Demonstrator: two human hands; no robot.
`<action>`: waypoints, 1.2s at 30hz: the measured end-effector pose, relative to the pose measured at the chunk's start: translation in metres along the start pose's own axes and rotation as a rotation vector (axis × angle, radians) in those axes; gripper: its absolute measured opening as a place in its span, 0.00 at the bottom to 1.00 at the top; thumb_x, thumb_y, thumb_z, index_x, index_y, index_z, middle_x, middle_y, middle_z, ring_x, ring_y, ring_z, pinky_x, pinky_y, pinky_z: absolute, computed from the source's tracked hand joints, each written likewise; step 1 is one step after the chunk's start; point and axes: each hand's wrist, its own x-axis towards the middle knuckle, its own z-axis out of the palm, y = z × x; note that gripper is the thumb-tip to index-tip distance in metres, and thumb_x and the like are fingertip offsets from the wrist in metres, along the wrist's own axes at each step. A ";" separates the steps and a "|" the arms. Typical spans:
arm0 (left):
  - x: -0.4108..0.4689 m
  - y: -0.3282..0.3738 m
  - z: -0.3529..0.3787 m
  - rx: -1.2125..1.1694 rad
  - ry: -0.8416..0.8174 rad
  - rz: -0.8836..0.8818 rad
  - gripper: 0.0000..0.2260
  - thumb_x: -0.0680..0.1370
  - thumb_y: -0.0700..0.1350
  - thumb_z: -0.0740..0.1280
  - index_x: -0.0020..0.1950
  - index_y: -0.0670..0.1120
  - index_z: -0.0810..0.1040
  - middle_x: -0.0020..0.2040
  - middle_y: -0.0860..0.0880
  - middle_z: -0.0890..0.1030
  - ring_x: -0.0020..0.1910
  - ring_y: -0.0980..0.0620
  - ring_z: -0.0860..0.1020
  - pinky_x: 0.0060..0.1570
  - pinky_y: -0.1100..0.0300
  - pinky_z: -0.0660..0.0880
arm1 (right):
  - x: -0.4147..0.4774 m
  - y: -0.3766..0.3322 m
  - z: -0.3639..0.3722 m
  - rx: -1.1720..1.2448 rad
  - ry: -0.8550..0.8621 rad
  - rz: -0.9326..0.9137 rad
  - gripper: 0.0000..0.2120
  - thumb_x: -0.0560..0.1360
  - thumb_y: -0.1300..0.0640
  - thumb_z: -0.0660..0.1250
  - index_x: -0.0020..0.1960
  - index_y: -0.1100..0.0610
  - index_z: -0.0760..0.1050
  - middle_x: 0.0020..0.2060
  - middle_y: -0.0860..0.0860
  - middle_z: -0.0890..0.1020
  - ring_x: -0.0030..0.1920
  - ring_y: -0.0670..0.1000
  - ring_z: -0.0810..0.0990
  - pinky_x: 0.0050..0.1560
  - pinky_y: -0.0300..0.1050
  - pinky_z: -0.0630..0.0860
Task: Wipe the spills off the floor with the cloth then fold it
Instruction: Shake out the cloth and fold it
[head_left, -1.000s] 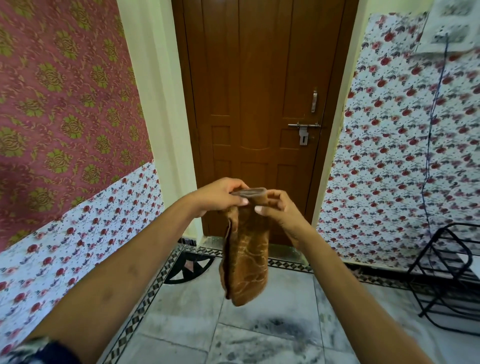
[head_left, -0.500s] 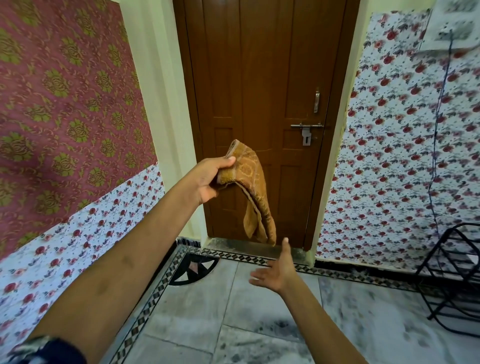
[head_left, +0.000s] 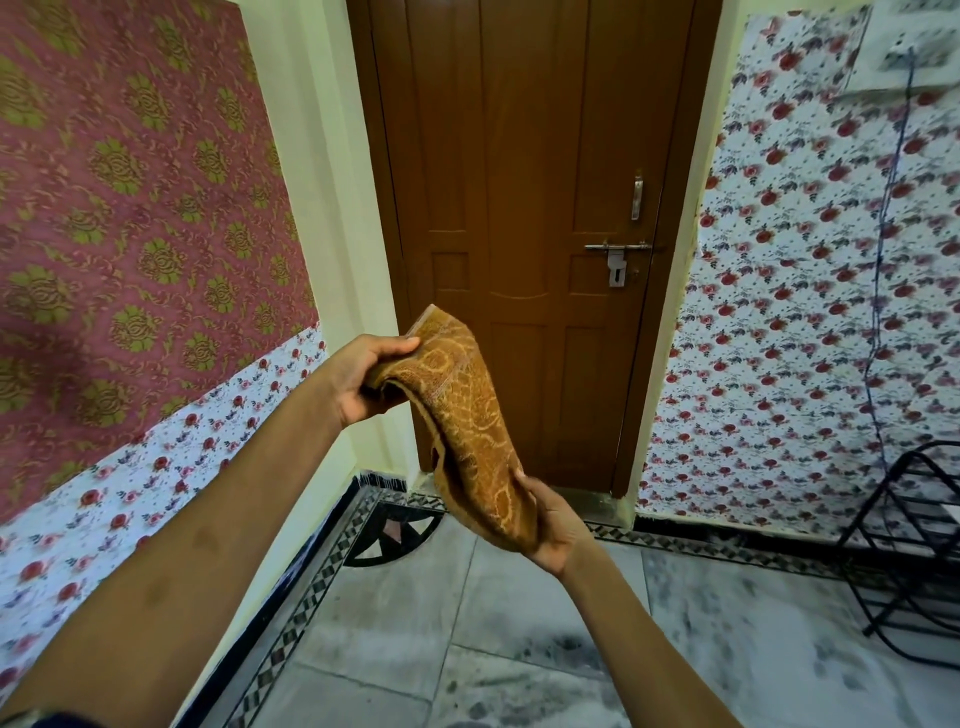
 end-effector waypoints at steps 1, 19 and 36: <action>-0.003 0.002 0.001 -0.012 -0.018 0.002 0.03 0.74 0.40 0.66 0.43 0.40 0.76 0.31 0.48 0.80 0.29 0.54 0.79 0.33 0.63 0.78 | 0.002 0.003 0.001 0.002 -0.019 0.011 0.32 0.62 0.53 0.77 0.63 0.60 0.72 0.52 0.60 0.80 0.51 0.60 0.79 0.42 0.52 0.81; -0.028 -0.005 0.051 0.358 -0.236 0.088 0.07 0.76 0.44 0.67 0.52 0.47 0.81 0.49 0.45 0.83 0.49 0.47 0.80 0.58 0.53 0.73 | -0.013 0.011 0.069 0.160 -0.046 -0.030 0.40 0.80 0.41 0.42 0.21 0.59 0.75 0.17 0.54 0.74 0.16 0.51 0.73 0.16 0.36 0.69; -0.011 -0.067 0.022 0.599 0.081 0.047 0.02 0.75 0.43 0.70 0.46 0.47 0.78 0.49 0.47 0.80 0.47 0.50 0.77 0.41 0.58 0.74 | -0.016 0.005 0.046 0.263 0.032 -0.103 0.28 0.79 0.40 0.48 0.64 0.62 0.69 0.50 0.61 0.76 0.48 0.61 0.76 0.30 0.53 0.80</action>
